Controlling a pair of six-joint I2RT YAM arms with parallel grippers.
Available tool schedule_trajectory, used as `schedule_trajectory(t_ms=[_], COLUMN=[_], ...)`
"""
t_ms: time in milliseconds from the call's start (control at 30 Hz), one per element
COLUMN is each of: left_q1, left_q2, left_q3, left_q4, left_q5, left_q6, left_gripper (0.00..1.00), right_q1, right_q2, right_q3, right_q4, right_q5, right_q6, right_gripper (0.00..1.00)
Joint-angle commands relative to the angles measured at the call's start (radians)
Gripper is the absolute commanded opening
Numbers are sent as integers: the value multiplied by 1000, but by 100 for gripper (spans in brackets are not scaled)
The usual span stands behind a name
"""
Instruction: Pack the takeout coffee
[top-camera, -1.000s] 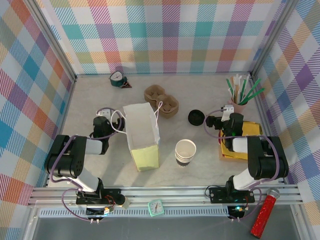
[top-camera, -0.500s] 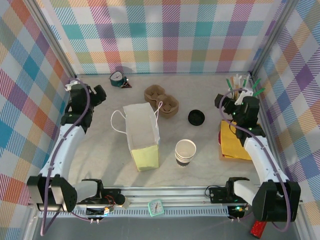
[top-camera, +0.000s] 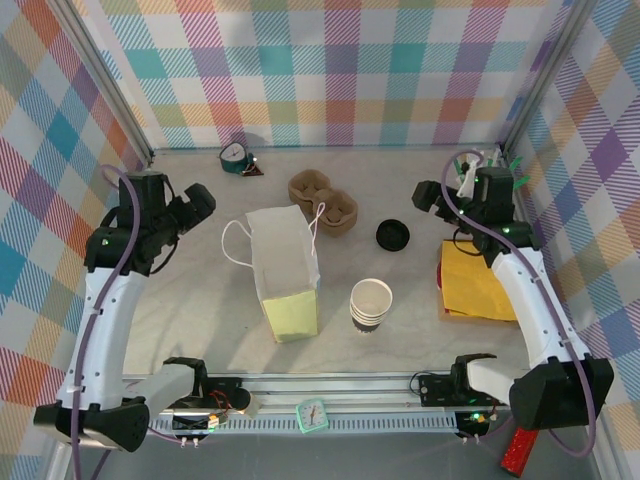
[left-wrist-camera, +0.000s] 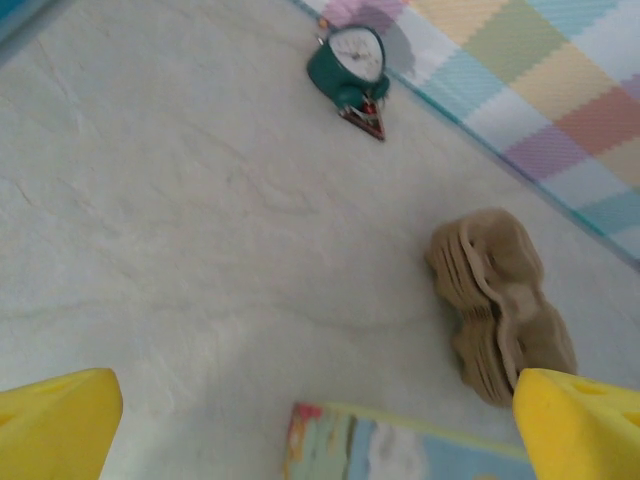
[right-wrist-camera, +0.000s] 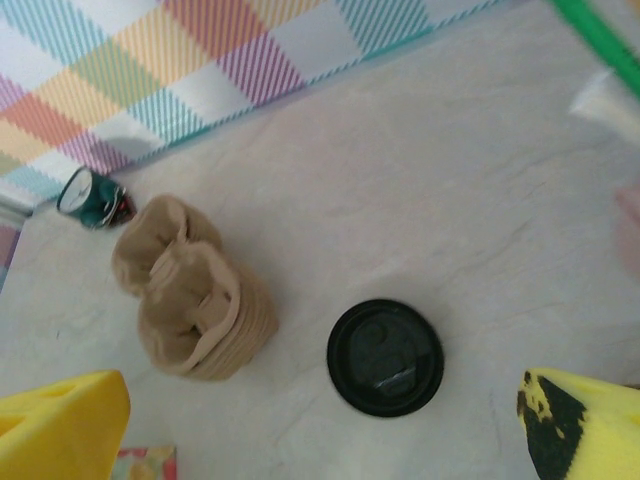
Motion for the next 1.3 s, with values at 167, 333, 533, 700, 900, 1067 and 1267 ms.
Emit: schedule_trajectory(t_ms=[167,333,533,700,900,1067,1267], left_q1=[-227,-438,-555,-557,-554,-494,-352], left_q2=[55,116,219,280,354,388,407], left_q3=[281,304,286,277,291,288,324], left_q4=[-356,-404,-538,-507,-497,-486,-454], left_q5=[-53,-94,-164,-178,-226,-248,-253], left_q6=[-67,-163,-224,-211,-171,-125,8], left_gripper=[92,83,83,64,27,0,0], right_q1=[129,164,184,188,192,198,204], right_q2=[55,94,109,106,103,99,104], right_q3=[61,78,82,70,70,70,86], right_q4=[-97,-93,-83,-81,-94,-98,-100], right_q5=[70,81,95,104,109,100,88], right_q6=[-44,-43,-44,-44,-48,-46,-57], right_gripper=[99,99,99,99,99,99,99])
